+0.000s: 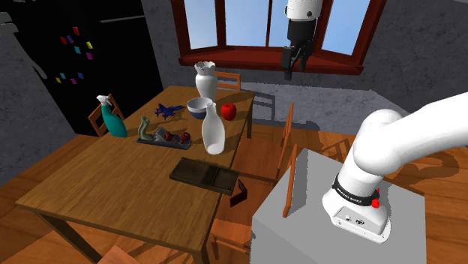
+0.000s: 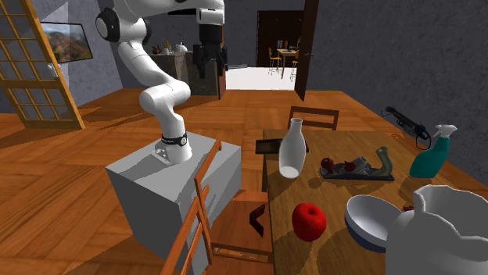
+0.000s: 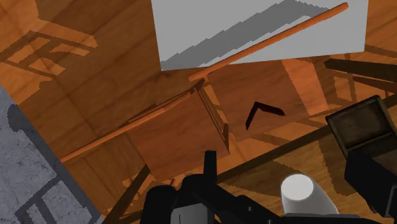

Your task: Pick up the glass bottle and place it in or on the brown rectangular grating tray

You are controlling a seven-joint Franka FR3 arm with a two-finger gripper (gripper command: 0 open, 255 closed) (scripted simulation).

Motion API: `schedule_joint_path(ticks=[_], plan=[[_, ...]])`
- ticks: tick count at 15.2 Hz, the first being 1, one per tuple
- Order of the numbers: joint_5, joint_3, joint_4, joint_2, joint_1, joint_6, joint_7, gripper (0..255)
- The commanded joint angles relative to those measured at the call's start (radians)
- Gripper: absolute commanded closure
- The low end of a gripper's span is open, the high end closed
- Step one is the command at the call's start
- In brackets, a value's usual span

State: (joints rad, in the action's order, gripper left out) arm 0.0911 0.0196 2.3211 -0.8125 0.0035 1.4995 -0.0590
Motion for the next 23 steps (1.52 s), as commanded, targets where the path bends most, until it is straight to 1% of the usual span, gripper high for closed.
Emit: schedule_joint_path(ticks=[1, 6, 12, 17, 23], plan=[[0.000, 0.000, 0.000, 0.000, 0.000, 0.000, 0.000, 0], [-0.033, -0.027, -0.006, 0.141, 0.015, 0.143, -0.046, 0], [-0.061, -0.058, -0.059, 0.333, 0.031, 0.295, -0.094, 0], [-0.074, -0.082, -0.138, 0.504, 0.042, 0.399, -0.130, 0], [-0.076, -0.106, -0.277, 0.718, 0.055, 0.489, -0.172, 0]])
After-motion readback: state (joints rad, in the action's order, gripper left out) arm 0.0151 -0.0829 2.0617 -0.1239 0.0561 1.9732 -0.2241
